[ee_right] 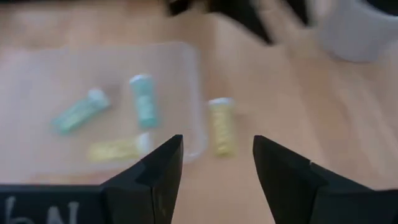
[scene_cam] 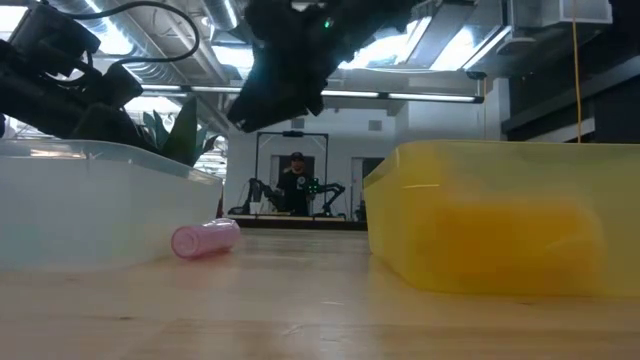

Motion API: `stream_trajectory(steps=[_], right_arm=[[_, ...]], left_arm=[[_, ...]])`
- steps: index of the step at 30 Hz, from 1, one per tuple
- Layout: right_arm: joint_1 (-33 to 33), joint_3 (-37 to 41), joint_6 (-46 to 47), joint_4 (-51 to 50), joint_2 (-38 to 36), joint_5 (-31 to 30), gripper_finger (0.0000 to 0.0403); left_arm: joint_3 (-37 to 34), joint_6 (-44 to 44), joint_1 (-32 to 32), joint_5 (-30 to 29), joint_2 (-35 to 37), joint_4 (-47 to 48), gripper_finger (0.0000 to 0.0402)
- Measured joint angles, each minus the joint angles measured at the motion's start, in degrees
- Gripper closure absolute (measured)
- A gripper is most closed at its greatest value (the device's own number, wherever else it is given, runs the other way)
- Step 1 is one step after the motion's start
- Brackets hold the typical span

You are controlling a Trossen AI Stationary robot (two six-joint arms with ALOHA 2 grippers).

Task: Pick and place medicine bottles into bin by pill shape (circle, oval)
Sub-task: Put the yellow pill bottle into the transparent bin

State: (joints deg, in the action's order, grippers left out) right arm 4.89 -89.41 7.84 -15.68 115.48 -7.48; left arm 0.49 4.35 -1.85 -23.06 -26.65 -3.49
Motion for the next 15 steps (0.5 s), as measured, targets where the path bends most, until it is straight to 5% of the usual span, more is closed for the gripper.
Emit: stream_trajectory(steps=[4,15], right_arm=[[-3.27,0.0,1.09,1.58,0.0,-0.47,0.0206],[-11.44,0.09,3.76,10.53,5.51,17.48,0.0206]], left_arm=[[0.0,0.01,0.0,0.01,-0.02,0.0,0.0211],[0.0,-0.01,0.0,-0.01,-0.02,0.0,0.0211]])
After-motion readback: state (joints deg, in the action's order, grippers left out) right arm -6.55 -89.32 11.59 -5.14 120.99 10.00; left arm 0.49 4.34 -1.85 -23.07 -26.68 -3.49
